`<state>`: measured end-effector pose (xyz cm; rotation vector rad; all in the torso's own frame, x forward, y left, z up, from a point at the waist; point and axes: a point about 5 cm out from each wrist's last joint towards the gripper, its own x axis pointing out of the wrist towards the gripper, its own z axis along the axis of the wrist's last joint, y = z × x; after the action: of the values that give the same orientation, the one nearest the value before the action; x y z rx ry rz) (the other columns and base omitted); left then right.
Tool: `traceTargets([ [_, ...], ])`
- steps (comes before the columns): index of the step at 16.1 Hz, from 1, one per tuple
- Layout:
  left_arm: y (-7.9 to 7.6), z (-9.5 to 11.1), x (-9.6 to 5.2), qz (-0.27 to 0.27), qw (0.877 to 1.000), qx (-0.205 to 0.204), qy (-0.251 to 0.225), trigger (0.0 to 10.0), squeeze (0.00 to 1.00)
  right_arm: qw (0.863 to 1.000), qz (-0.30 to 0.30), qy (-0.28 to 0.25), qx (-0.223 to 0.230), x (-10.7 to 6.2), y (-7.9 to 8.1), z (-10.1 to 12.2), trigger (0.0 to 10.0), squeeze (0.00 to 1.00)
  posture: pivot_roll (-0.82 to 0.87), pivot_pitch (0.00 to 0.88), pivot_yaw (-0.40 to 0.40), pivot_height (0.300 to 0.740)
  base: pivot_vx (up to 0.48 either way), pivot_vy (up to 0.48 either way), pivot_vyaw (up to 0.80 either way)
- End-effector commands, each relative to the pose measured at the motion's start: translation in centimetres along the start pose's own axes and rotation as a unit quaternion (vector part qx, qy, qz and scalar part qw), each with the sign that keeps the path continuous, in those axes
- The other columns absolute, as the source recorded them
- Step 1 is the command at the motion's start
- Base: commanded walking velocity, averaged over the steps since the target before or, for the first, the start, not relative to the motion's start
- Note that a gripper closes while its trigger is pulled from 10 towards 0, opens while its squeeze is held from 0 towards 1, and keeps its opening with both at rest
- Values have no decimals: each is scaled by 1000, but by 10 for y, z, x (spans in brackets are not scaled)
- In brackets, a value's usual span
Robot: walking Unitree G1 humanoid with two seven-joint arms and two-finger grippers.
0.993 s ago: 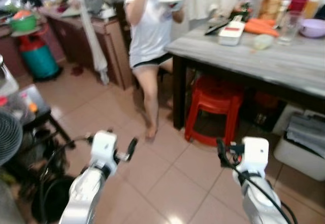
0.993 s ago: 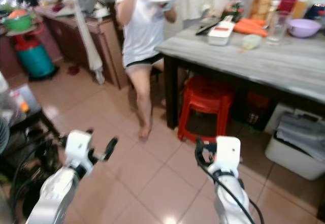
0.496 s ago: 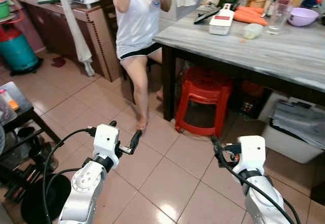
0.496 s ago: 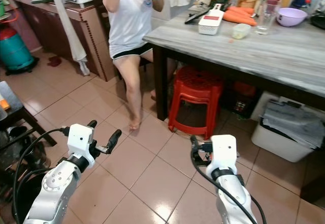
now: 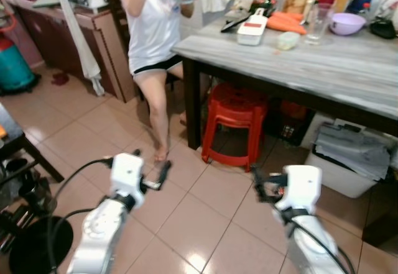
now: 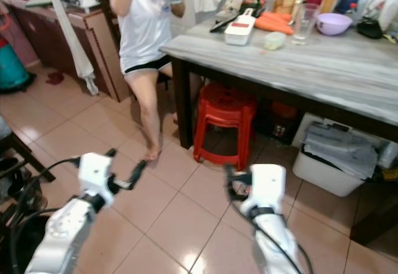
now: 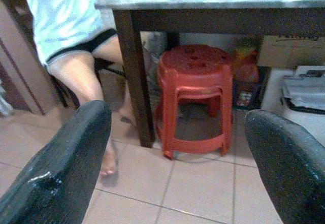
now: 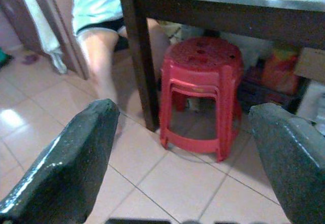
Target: Setting the table
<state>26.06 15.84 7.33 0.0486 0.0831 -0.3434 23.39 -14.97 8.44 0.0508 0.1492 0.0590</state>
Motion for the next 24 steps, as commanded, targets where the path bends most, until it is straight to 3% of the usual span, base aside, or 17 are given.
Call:
traceTargets([
  [1, -5, 3, 3, -11, 1000, -5, -5, 10000, 0, 1000, -19, -6, -8, -2, -9, 3, 10000, 0, 23, 0, 40, 740, 0, -319, 0],
  [6, -8, 3, 5, -17, 1000, -7, -3, 10000, 0, 1000, -26, -5, -2, 0, -13, 4, 10000, 0, 18, 0, 38, 740, 0, -320, -648],
  [18, -7, 6, 6, -11, 1000, -8, -8, 10000, 0, 1000, -24, -7, 0, 7, -14, 6, 10000, 0, 25, 0, 30, 740, 0, -339, 0],
  [21, -7, 7, 8, -13, 1000, -8, -9, 10000, 0, 1000, -26, -10, -2, 8, -14, 7, 10000, 0, 20, 0, 34, 740, 0, -363, -552],
  [24, -7, 9, 8, -16, 1000, -7, -14, 10000, 0, 999, -22, -38, -29, 7, -13, 17, 10000, 0, 19, 0, 35, 740, 0, -363, -323],
])
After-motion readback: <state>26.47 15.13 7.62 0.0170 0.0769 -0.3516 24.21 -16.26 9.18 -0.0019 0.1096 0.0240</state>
